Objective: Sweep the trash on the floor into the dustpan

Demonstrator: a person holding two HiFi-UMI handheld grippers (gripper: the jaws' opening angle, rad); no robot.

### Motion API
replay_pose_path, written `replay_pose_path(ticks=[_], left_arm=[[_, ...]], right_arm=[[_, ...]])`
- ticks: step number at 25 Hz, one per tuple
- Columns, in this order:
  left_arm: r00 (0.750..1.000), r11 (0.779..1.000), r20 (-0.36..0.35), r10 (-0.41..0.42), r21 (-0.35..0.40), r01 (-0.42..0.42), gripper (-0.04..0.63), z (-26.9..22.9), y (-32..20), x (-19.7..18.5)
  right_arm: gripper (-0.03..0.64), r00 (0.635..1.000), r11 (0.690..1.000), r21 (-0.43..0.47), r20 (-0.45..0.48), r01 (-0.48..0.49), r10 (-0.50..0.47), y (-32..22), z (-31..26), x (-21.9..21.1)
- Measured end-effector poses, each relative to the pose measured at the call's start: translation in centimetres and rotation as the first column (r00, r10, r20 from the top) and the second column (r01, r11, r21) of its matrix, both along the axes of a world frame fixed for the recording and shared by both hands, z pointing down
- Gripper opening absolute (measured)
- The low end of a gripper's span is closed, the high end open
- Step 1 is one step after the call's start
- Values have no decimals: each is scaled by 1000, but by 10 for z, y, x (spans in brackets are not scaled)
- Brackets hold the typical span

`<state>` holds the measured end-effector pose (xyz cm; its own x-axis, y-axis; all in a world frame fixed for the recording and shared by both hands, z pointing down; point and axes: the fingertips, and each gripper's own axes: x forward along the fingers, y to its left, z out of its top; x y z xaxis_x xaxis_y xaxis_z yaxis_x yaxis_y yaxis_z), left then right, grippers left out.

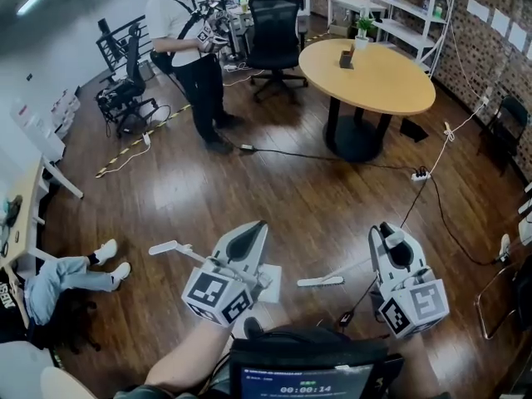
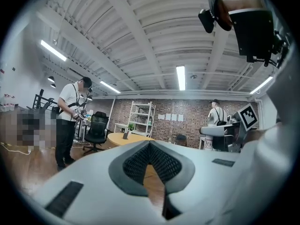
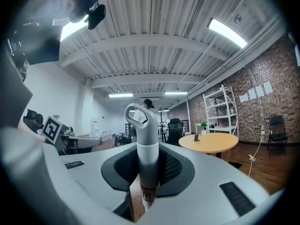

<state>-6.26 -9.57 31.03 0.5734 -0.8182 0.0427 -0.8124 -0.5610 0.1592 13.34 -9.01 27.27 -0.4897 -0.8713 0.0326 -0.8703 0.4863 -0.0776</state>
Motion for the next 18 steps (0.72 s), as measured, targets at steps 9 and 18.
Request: replay_pose_path(ticks=[9,18], left_arm=[[1000,1000,-2,15,-7,-15,15,-7,7,31],[1000,999,13,6,-32,-5,15,6,10,12]], right_arm=[[78,1000,1000,11,4,-21,21,6,1,42],[78,1000,999,38,4,-14,14,10,-8,29]])
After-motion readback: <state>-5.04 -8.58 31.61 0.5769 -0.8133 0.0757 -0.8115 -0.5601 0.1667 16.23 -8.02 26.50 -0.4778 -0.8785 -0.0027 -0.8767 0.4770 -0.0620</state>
